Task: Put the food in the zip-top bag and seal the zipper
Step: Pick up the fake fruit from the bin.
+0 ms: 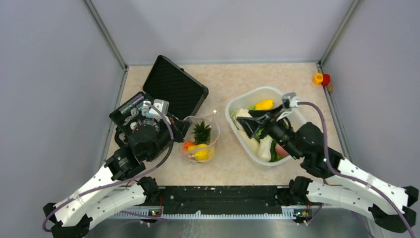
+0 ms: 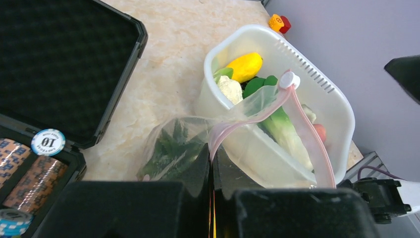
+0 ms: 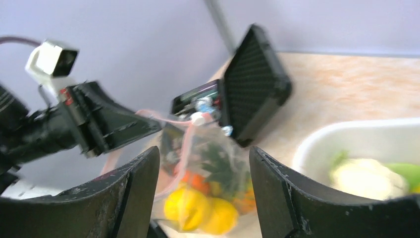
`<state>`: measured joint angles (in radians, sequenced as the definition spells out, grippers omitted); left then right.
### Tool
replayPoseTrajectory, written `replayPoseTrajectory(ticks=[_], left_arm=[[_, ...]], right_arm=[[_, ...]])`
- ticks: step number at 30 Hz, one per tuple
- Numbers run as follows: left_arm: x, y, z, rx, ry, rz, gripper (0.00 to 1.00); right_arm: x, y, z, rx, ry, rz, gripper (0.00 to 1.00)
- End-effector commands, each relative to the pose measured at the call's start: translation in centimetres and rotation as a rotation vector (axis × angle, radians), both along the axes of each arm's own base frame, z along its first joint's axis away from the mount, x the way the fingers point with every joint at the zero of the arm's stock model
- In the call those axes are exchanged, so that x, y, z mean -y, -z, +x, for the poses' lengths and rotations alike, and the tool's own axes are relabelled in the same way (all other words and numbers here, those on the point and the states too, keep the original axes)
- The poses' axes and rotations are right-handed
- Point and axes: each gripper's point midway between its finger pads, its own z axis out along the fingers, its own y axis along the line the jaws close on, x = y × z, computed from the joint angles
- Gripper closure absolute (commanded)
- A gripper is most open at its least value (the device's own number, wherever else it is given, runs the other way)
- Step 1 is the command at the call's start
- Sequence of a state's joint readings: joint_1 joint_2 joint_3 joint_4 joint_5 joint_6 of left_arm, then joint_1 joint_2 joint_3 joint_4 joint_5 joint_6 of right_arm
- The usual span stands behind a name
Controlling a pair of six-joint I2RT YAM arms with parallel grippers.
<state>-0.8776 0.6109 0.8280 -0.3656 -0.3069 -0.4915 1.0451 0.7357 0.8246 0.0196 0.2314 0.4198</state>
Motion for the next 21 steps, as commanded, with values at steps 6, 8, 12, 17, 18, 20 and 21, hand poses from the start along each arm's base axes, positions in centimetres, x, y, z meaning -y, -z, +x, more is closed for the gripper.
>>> replayPoseTrajectory(ticks=[6,8,12,17,18,20,21], left_arm=[[2.4,-1.3,0.6,0.035,0.060,-0.056,1.00],[2.3,-1.3,0.6,0.034,0.058,-0.057,1.00],[2.1,-1.3,0.5,0.035,0.055,-0.063,1.00],[1.7,-1.4,0.5,0.040,0.038,-0.064,1.00],[1.7,-1.5,0.5,0.043,0.039,-0.067,1.00],[1.9,-1.5,0.5,0.049,0.049,-0.063,1.00],[2.1,-1.6,0.5,0.054,0.060,-0.062,1.00]], right_arm=[[14.9,12.2,5.4,-0.322,0.671,-0.504,0.38],[16.6,15.1,6.1,-0.429,0.664,-0.541,0.41],[19.0,17.7,7.1,-0.537,0.691,-0.520,0.47],[20.1,18.8,7.0,-0.631,0.756,-0.563,0.34],[20.4,19.3,6.9,-0.663,0.779,-0.572,0.31],[20.2,19.8,6.8,-0.712,0.781,-0.558,0.27],[19.7,19.9,6.8,-0.721,0.768,-0.540,0.26]])
